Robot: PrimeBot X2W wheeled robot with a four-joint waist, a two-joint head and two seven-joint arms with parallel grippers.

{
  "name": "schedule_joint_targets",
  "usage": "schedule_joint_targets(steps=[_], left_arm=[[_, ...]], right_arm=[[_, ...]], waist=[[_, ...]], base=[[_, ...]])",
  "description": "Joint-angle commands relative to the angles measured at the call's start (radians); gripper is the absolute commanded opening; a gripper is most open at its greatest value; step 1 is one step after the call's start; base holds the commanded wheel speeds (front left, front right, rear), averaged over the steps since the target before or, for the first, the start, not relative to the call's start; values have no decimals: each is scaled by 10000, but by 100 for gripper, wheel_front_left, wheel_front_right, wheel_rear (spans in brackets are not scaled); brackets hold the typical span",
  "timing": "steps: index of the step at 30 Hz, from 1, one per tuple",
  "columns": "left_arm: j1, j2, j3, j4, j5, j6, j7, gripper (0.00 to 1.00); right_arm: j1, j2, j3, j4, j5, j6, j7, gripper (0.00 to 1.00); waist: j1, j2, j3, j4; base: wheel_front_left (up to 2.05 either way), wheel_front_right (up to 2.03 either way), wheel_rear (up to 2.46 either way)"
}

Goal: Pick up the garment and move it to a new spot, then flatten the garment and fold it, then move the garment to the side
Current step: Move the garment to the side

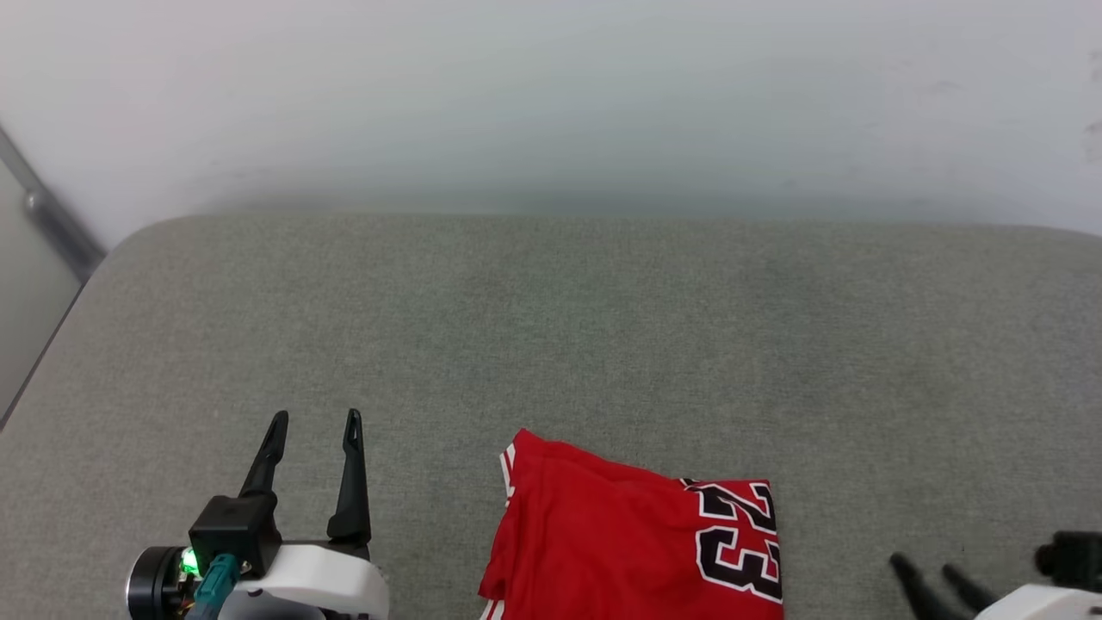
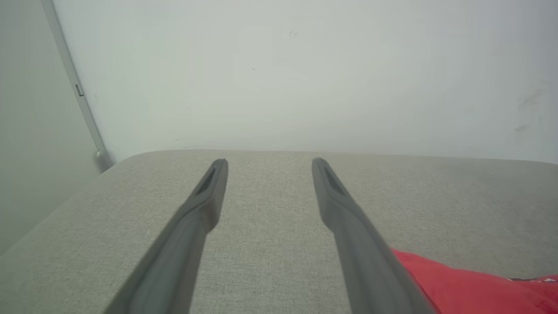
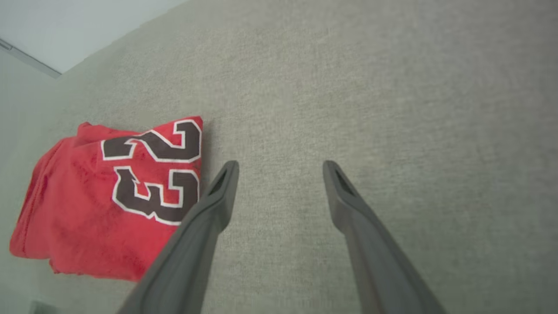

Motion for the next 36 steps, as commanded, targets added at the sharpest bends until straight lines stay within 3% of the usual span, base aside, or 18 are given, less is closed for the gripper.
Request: schedule_joint_targets(steps=[1, 5, 12, 20, 21, 22, 23, 29, 36], left_arm=[[-182, -85, 71, -67, 105, -66, -67, 100], [-414, -226, 161, -171, 250, -178, -59, 100], [-761, -423, 354, -108, 453, -382, -58, 100], [-992, -643, 503, 27, 652, -587, -58, 100], [-990, -672, 523, 37, 669, -606, -58, 100], [-985, -691, 534, 57, 706, -640, -58, 100], [-978, -718, 551, 79, 731, -665, -58, 100], [-783, -808, 637, 221, 845, -769, -58, 100], [-350, -792, 685, 290, 932, -820, -50, 100]], right_arm=[[129, -168, 311, 393, 539, 0, 485, 100], [-321, -595, 1268, 1165, 1930, 0, 1181, 100], [-1264, -706, 2848, 1926, 3774, -2, 1415, 100], [-1866, -1017, 3966, 2893, 4766, -11, 1363, 100], [-1910, -1039, 4075, 2958, 4853, -11, 1310, 44], [-1966, -1072, 4163, 3010, 4925, -11, 1235, 13], [-2003, -1123, 4242, 3055, 5000, -11, 1187, 0], [-2363, -1546, 4755, 2838, 5203, -8, 678, 0], [-2464, -2477, 5124, 2899, 4029, -3, 10, 0]], waist=[[0, -1, 233, 133], [0, -1, 669, 299], [0, -1, 1301, 460], [0, -1, 1605, 567], [0, -1, 1611, 566], [0, -1, 1614, 566], [0, -1, 1604, 562], [0, -1, 1277, 430], [0, -1, 327, -240]], base=[[0, 0, 0], [0, 0, 0], [0, 0, 0], [0, 0, 0], [0, 0, 0], [0, 0, 0], [0, 0, 0], [0, 0, 0], [0, 0, 0]])
